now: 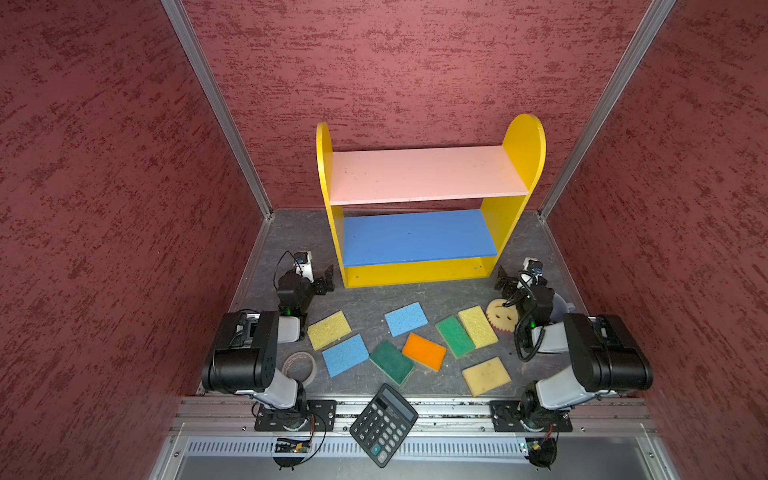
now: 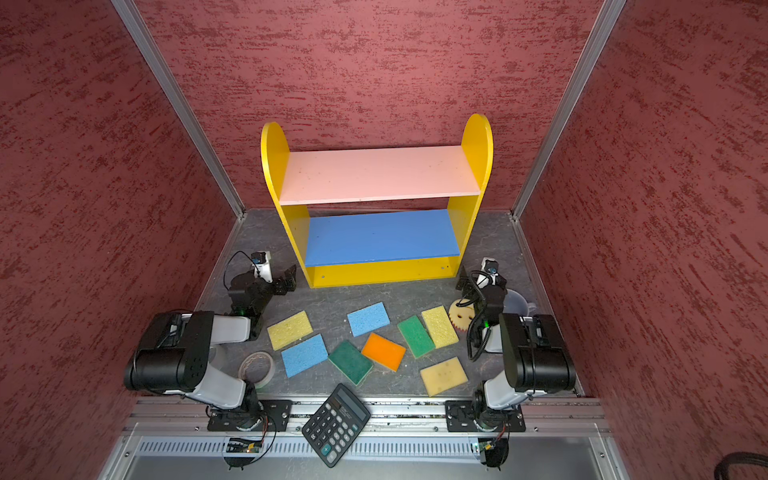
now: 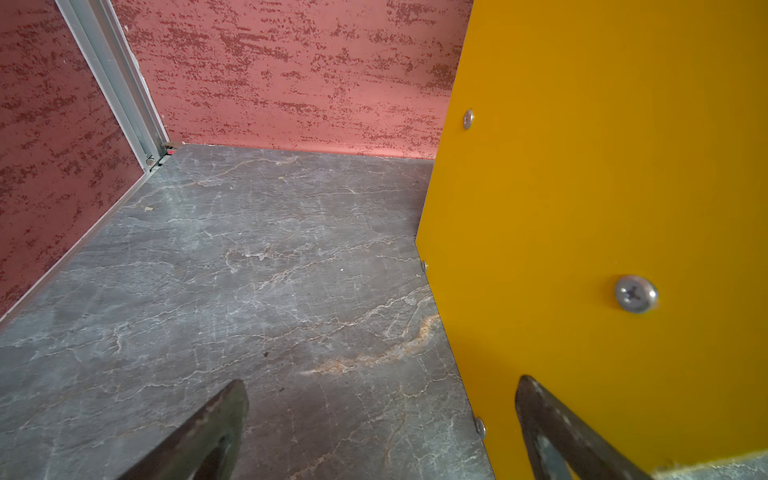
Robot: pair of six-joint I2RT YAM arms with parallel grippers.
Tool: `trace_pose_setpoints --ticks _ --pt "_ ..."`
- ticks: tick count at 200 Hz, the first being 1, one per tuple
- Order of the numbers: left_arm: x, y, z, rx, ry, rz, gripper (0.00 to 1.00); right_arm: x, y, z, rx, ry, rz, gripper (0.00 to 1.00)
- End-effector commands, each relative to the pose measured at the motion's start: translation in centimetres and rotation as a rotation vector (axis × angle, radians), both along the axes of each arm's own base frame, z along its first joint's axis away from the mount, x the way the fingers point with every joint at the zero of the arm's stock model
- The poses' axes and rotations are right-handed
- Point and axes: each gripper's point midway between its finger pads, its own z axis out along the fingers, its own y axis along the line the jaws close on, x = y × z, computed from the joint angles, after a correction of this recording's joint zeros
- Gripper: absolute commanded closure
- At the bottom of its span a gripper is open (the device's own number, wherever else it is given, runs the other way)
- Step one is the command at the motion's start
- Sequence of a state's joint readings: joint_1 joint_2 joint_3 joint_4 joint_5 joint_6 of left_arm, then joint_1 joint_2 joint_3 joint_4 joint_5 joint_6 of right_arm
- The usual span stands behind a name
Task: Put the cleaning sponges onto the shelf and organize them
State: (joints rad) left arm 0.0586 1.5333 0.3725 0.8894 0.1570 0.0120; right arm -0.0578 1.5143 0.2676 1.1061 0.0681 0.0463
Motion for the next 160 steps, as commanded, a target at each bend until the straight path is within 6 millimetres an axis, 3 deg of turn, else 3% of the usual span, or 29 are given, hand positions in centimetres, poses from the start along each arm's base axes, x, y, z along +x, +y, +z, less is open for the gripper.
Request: trace_pose_setpoints --ticks 1,27,43,78,89,99,114,122,130,140,160 --pt "0.1 0.3 0.3 -0.021 -0.008 -0.014 0.01 -0.8 -1.2 3.4 0.007 -0.060 -0.083 0.01" --pt "-0.1 0.3 0.5 -0.038 -0.023 -0.038 0.01 -1.7 -2.6 6.5 0.031 -0.014 -0.190 0.01" --pt "0.0 0.6 1.0 0.002 -0.018 0.034 0.01 -2.5 -3.1 7.3 0.067 0.033 -0.250 0.01" --pt "-0.6 1.5 6.2 0.148 -0.032 0.314 0.01 -4.5 -1.8 8.1 0.156 0.029 -0.231 0.03" --pt "-1.5 2.7 8.3 0.112 -0.057 0.473 0.01 -4.7 -0.8 8.1 0.167 0.036 -0.181 0.21" --pt "-3.4 4.9 9.2 0.043 -0.037 0.684 0.01 -4.9 -0.1 8.0 0.188 0.044 -0.144 0.61" --pt "-8.2 7.7 8.8 -0.097 0.084 0.982 0.01 -4.9 0.2 7.4 0.236 0.066 -0.140 0.99" --pt "-10.1 8.5 9.0 -0.123 0.107 1.064 0.01 -4.9 0.1 6.9 0.251 0.100 -0.153 1.00" --pt "-10.6 8.4 9.3 -0.132 0.121 1.051 0.00 -4.6 0.3 6.2 0.254 0.149 -0.153 1.00" --pt "-9.6 7.2 9.5 -0.117 0.144 0.932 0.20 -4.1 0.8 5.5 0.257 0.204 -0.133 1.00" --pt "-8.5 4.6 9.4 -0.168 0.188 0.738 0.77 -3.0 1.6 4.6 0.287 0.262 -0.101 1.00"
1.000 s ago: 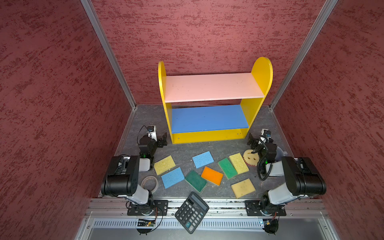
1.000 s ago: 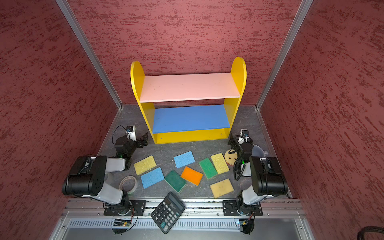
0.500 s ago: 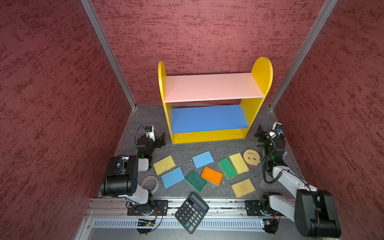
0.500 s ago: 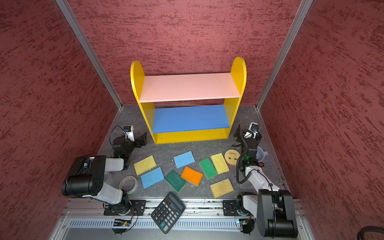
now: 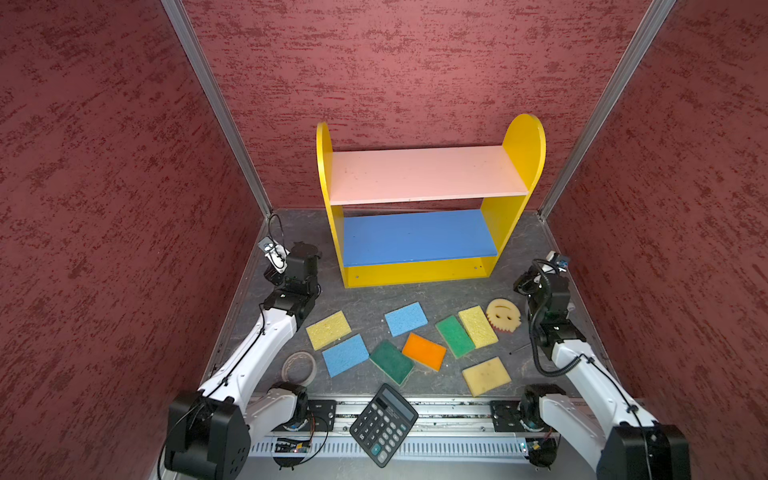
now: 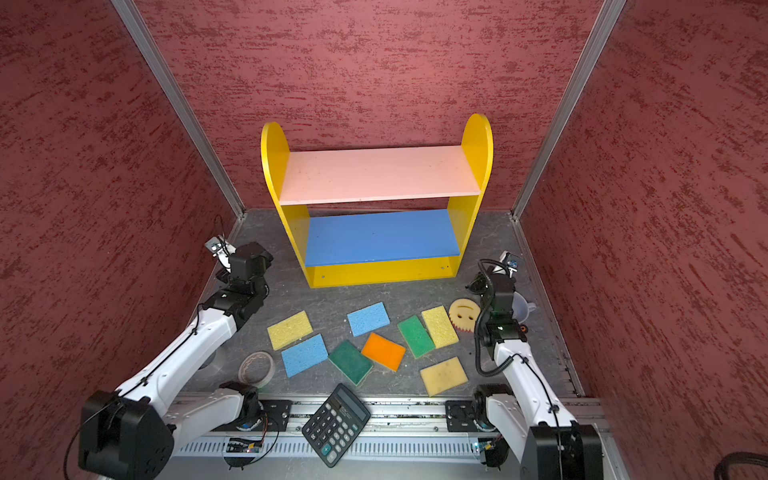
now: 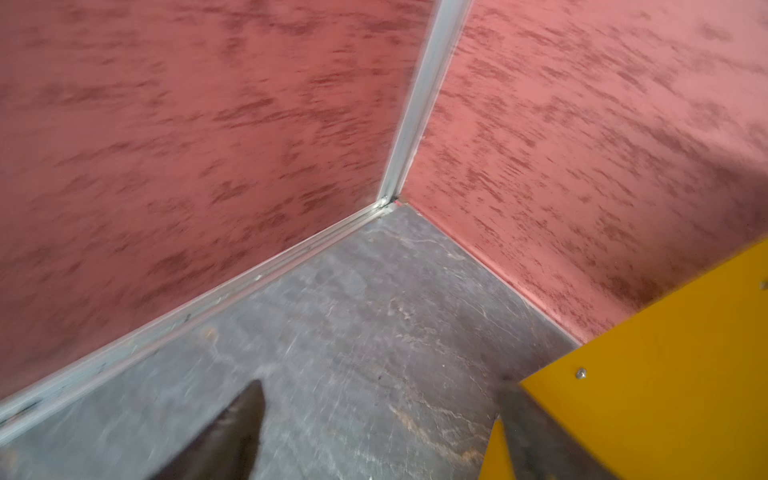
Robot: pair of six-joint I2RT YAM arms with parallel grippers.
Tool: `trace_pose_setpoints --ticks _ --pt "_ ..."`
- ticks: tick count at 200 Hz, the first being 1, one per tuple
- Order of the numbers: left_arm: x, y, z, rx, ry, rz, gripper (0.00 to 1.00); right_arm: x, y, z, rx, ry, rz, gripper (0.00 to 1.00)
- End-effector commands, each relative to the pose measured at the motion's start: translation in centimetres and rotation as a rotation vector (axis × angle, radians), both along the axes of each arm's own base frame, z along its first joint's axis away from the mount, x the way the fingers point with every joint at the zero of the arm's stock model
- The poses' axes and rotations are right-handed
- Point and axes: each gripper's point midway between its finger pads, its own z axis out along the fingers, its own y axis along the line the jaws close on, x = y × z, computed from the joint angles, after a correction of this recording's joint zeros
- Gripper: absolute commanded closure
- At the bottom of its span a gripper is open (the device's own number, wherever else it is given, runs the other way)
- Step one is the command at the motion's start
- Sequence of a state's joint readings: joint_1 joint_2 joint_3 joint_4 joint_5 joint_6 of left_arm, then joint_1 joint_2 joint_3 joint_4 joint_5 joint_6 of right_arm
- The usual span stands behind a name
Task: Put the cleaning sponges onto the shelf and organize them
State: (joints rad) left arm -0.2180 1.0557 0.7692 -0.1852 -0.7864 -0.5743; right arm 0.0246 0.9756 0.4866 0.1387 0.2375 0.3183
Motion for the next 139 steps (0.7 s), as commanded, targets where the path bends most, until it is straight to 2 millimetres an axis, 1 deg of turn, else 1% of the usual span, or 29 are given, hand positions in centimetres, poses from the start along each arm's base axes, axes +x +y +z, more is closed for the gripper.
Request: trace_pose_setpoints --ticks 1,11,14,27,47,69,80,108,120,124,139 --pt "-2.1 -1.0 -3.8 -0.041 0.170 -0.072 0.80 0.9 1.4 -1.1 0.077 0.088 0.051 1.00" --pt "-2.0 -2.2 -4.4 -0.086 0.191 -0.135 0.97 1.4 1.6 -1.3 0.092 0.096 0.054 1.00" --pt "-1.9 -2.5 -4.6 -0.099 0.198 -0.153 1.00 1.5 1.6 -1.4 0.097 0.099 0.053 1.00" --pt "-1.7 -3.8 -5.8 -0.140 0.244 -0.203 1.00 2.3 1.9 -1.8 0.128 0.115 0.053 1.00" --pt "-1.3 -5.5 -7.5 -0.158 0.303 -0.245 1.00 3.8 2.8 -2.2 0.164 0.134 0.092 1.00" --pt "-0.4 -7.7 -8.6 -0.176 0.329 -0.303 1.00 5.5 3.4 -2.9 0.196 0.167 0.107 1.00" --pt "0.2 -8.7 -8.9 -0.175 0.333 -0.326 1.00 6.2 3.6 -2.9 0.216 0.166 0.115 1.00" --pt "2.3 -10.6 -10.2 -0.190 0.364 -0.362 1.00 7.8 4.1 -3.1 0.241 0.162 0.133 1.00" --pt "3.3 -11.2 -10.7 -0.185 0.391 -0.367 1.00 8.3 4.3 -3.1 0.252 0.163 0.139 1.00" --pt "3.8 -11.3 -10.6 -0.183 0.390 -0.366 1.00 8.4 4.4 -3.1 0.256 0.162 0.144 1.00" --pt "5.1 -11.8 -11.1 -0.172 0.415 -0.359 1.00 8.9 4.7 -3.2 0.261 0.159 0.157 1.00"
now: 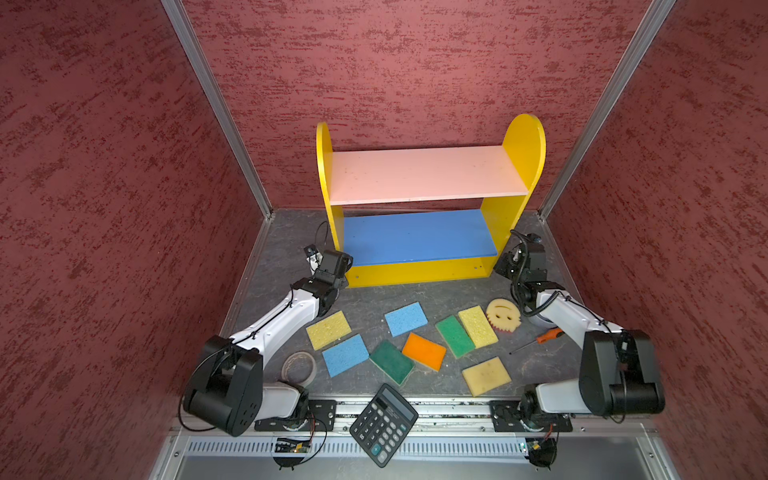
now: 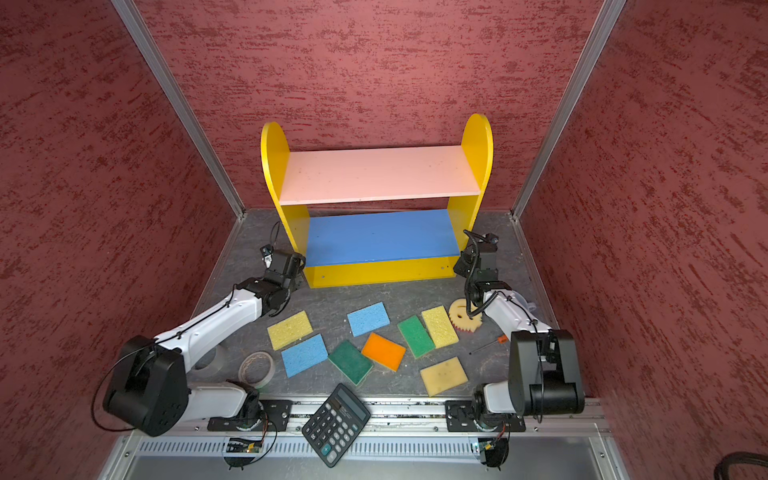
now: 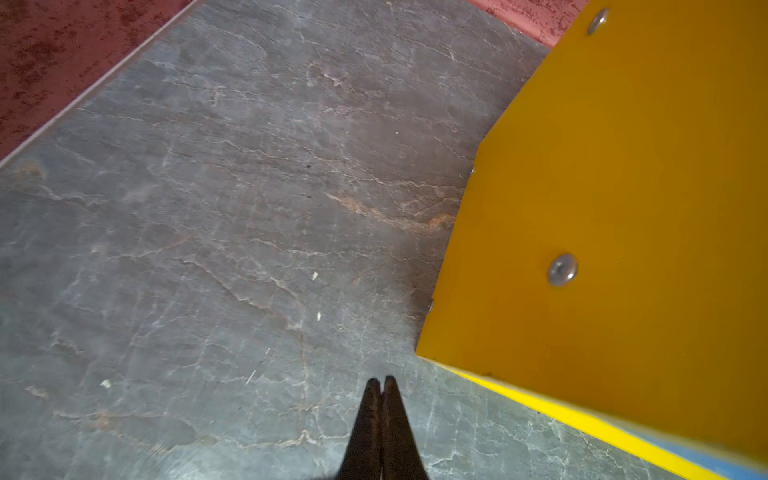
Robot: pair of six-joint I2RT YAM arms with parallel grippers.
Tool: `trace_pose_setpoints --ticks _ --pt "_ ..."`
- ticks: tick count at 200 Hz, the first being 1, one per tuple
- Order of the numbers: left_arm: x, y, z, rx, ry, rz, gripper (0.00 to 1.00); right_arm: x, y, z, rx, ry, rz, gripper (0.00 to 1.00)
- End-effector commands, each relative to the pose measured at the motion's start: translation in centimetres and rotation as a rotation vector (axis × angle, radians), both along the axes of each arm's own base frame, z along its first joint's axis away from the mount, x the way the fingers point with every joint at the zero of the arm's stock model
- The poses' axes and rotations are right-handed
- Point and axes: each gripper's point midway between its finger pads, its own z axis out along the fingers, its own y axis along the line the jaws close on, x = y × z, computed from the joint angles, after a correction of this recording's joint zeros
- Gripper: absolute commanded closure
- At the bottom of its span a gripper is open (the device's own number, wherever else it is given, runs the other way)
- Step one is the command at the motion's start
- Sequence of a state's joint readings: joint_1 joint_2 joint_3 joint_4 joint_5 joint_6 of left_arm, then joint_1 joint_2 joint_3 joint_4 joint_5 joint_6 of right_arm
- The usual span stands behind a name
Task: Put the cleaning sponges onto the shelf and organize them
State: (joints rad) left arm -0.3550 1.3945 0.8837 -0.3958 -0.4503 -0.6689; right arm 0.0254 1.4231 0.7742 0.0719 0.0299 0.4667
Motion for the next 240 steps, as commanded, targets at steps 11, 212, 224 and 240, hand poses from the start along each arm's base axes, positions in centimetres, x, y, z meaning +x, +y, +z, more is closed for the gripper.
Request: trace_pose_setpoints --ticks 11,212,224,240 --pt "3.5 -1.7 0.4 -0.017 -0.024 -0.015 1.00 1.8 1.1 1.2 0.048 -0.043 0.037 1.00" --pt "7.4 -3.6 -1.2 -0.061 0.027 -0.040 1.00 3.6 4.3 0.4 0.027 0.003 0.158 1.00" --pt "6.0 -3.9 -1.1 -0.060 0.030 -0.047 1.00 2.0 5.2 0.1 -0.032 0.021 0.181 1.00" --pt "4.1 -4.0 -0.5 -0.054 0.024 -0.051 1.00 -0.6 6.6 0.2 -0.108 0.032 0.215 1.00"
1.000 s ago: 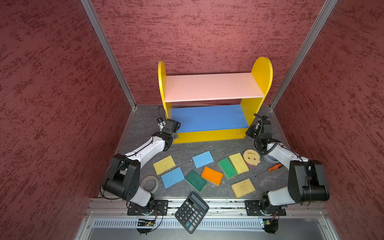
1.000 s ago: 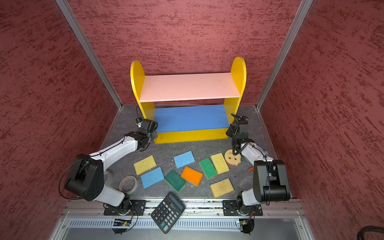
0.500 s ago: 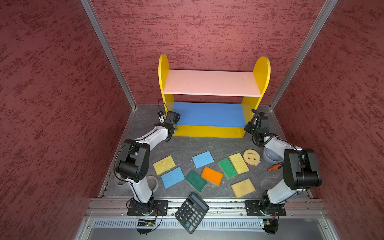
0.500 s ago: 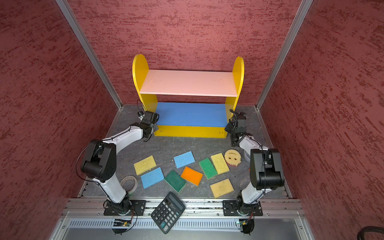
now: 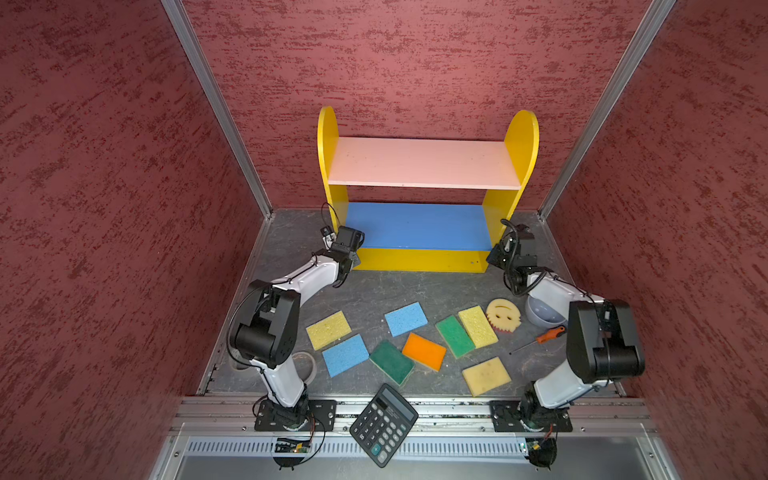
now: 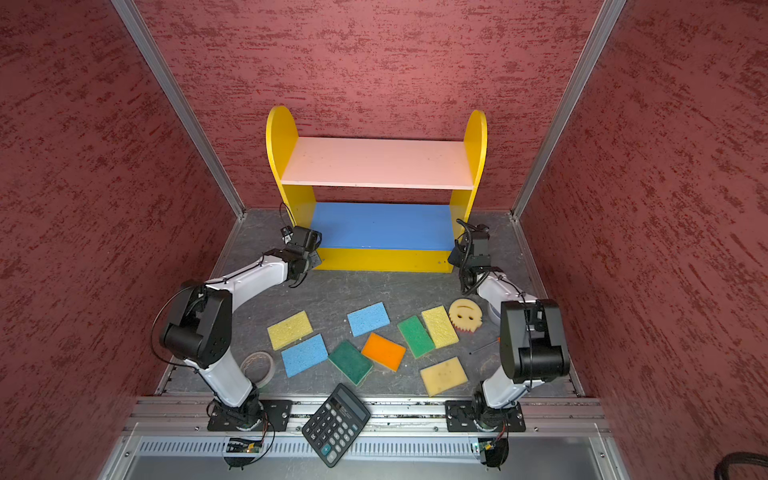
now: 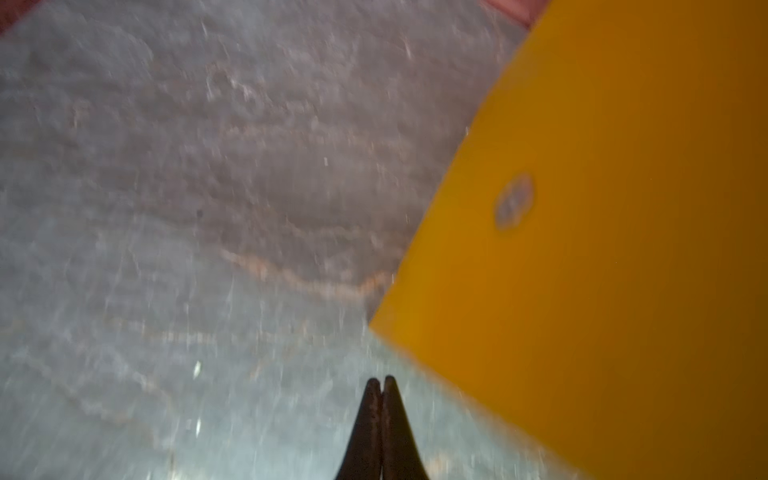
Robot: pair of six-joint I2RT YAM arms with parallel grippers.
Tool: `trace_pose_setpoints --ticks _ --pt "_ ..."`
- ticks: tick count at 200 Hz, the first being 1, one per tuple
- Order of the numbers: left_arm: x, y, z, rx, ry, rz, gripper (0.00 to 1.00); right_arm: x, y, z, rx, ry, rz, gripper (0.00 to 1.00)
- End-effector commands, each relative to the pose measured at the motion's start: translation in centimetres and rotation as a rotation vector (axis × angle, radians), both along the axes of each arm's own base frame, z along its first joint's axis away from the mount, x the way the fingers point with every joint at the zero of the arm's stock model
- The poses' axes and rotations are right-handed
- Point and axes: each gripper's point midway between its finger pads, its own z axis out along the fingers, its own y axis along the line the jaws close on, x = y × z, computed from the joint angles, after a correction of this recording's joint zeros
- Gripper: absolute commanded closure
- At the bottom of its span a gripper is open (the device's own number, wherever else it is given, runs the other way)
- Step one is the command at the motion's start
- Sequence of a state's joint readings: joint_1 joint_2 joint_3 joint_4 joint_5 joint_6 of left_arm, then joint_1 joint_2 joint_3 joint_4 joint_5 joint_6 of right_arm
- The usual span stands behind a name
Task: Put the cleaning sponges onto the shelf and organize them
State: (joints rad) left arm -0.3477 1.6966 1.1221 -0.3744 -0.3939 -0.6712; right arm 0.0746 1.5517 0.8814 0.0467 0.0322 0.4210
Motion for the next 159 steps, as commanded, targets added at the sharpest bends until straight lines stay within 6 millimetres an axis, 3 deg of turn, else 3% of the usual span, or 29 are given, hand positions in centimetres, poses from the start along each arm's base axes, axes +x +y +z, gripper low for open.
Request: trace_pose_setpoints --ticks 1,17,35,55,106,134,159 --pt "-2.2 -1.1 1.9 -0.026 -0.033 -0.026 1.00 -3.2 4.5 1.3 -0.067 -0.013 0.146 1.00" --pt "-3.7 -1.1 2.6 -0.029 -0.051 -0.034 0.95 -5.9 5.5 1.1 -0.125 -0.002 0.163 0.99" --pt "-4.7 -0.9 3.4 -0.039 -0.083 -0.033 0.72 -8.5 6.6 1.1 -0.185 -0.025 0.180 0.94" --pt "-5.6 -0.8 4.1 -0.066 -0.102 -0.025 0.56 -10.9 8.7 1.1 -0.226 -0.049 0.258 0.81" --pt "-6.7 -1.7 6.2 -0.137 -0.160 -0.063 0.39 -14.9 17.8 0.7 -0.275 -0.034 0.550 0.49" --pt "-7.7 -1.0 7.7 -0.149 -0.216 -0.066 0.37 -16.6 23.1 -0.1 -0.276 -0.016 0.704 0.45" --pt "-8.4 -0.3 9.0 -0.154 -0.267 -0.058 0.21 -17.6 27.4 -0.6 -0.198 -0.007 0.829 0.46"
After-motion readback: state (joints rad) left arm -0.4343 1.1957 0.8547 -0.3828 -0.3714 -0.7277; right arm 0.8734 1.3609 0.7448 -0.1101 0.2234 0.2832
